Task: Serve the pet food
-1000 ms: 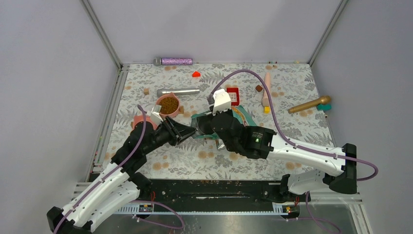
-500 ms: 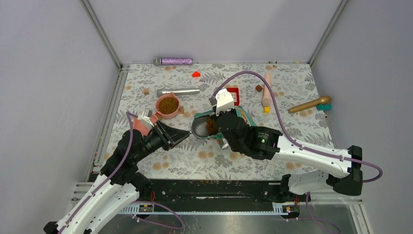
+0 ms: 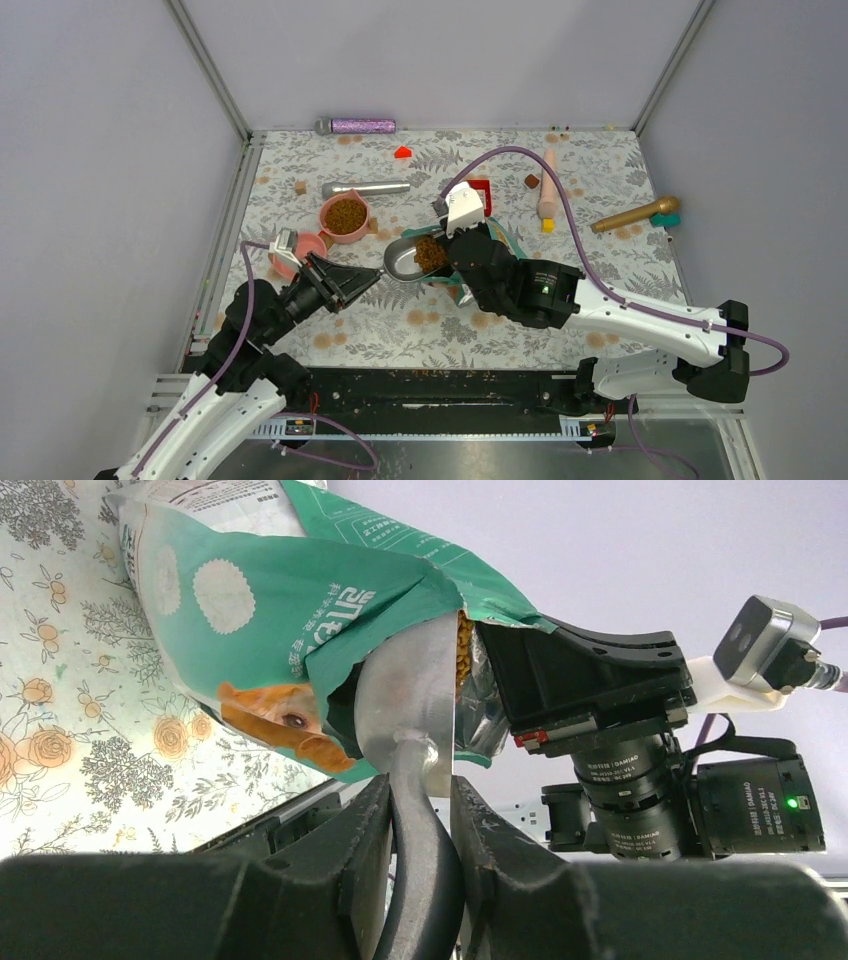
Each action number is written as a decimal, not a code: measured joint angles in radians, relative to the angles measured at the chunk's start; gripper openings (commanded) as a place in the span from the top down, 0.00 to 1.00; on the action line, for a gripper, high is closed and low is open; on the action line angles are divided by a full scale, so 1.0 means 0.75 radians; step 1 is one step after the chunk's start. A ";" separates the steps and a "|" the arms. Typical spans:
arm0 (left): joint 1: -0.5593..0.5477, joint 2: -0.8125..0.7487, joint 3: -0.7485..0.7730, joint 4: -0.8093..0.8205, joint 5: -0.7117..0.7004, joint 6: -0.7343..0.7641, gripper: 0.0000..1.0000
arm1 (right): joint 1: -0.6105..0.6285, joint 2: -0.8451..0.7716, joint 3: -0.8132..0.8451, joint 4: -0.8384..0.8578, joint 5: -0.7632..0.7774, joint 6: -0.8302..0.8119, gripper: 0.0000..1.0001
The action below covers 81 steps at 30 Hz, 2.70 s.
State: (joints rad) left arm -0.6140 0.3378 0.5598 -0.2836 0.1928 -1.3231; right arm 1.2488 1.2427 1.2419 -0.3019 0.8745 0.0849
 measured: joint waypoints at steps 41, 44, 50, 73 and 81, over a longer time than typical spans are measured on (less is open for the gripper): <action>-0.001 -0.161 0.139 -0.358 -0.137 -0.070 1.00 | -0.003 0.023 0.082 -0.100 0.173 -0.070 1.00; -0.001 -0.197 0.172 -0.435 -0.168 -0.055 1.00 | -0.003 0.023 0.083 -0.100 0.183 -0.071 1.00; 0.000 -0.255 0.186 -0.510 -0.200 -0.050 1.00 | -0.003 0.022 0.083 -0.100 0.194 -0.078 1.00; 0.006 -0.225 0.280 -0.591 -0.488 -0.048 1.00 | -0.002 0.022 0.085 -0.098 0.254 -0.086 1.00; 0.006 0.044 0.263 -0.417 -0.625 -0.025 1.00 | -0.002 0.017 0.085 -0.099 0.254 -0.083 1.00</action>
State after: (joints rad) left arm -0.6094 0.3710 0.7574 -0.5964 -0.2760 -1.3422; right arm 1.2472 1.2556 1.3060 -0.3759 1.0649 0.0223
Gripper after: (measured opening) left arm 0.258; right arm 0.032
